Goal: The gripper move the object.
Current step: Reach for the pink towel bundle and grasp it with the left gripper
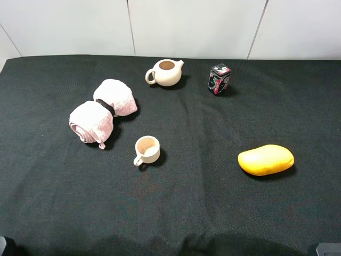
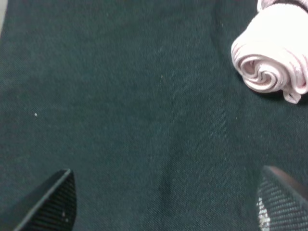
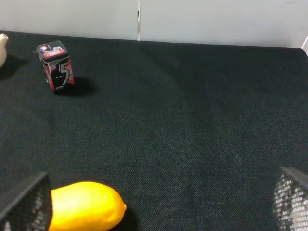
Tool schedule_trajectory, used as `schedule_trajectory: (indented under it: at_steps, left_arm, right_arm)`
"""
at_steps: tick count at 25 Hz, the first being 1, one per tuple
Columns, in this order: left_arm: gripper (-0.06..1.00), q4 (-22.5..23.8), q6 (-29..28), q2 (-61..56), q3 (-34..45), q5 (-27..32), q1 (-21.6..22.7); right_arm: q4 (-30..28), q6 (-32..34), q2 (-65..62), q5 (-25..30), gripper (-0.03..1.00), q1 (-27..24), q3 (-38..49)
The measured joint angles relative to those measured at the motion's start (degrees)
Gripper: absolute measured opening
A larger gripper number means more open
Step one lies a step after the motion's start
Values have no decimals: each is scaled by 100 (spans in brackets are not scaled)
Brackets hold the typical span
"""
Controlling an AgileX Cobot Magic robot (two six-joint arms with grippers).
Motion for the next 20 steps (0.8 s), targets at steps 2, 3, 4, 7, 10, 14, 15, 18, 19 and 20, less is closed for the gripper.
schedule_trajectory:
  at_steps: [2,3,4,7,10,14,15,18,19,20]
  left_arm:
    - [79,-53,0,256,0,-84,0]
    - [79,-73,0,398,0,-154,0]
    - [79,-88,0,542,0,-218,0]
    - [79,-107,0,946,-40,-335,0]
    - [79,-107,0,1352,-179,-409,0]
    - [79,-127,0,1856,-382,-468,0]
    - [79,-144,0,1991,-424,-497,0]
    - [79,-238,0,2398,-542,-707,0]
    - [79,-254,0,2552,-588,-777,0]
    - [79,-260,0,2686,-641,-837,0]
  right_arm:
    - [0,0,0,0,69,0,0]
    - [0,0,0,0,69,0,0]
    - [0,0,0,0,69,0,0]
    - [0,0,0,0,69,0,0]
    - [0,0,0,0,69,0,0]
    - [0,0,0,0,69,0,0]
    - [0,0,0,0,69,0,0]
    - [0,0,0,0,69,0,0]
    - [0,0,0,0,69,0,0]
    - [5,0,0,0,69,0,0]
